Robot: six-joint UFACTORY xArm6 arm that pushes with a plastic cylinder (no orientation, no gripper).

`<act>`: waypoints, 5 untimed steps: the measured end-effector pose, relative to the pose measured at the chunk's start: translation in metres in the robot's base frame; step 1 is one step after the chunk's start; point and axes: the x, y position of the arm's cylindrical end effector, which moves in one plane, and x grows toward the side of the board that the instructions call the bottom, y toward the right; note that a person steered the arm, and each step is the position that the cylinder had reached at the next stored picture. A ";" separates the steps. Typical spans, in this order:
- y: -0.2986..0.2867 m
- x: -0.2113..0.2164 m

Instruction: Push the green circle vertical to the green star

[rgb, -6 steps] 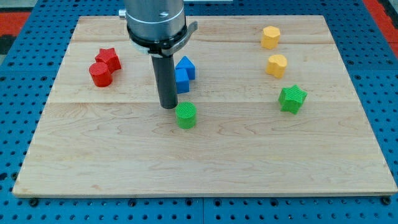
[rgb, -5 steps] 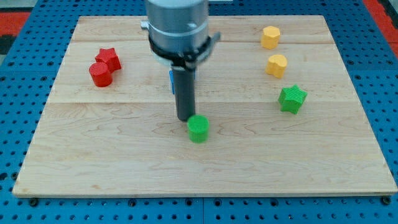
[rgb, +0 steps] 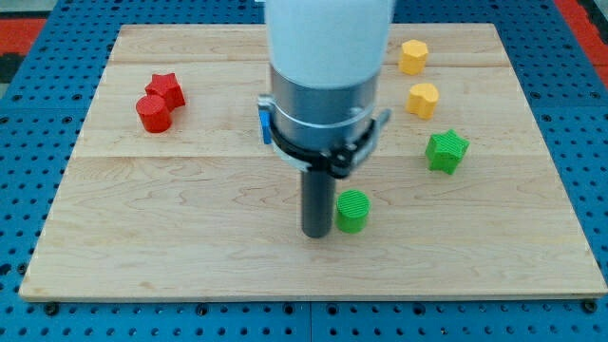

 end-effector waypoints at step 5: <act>0.146 0.004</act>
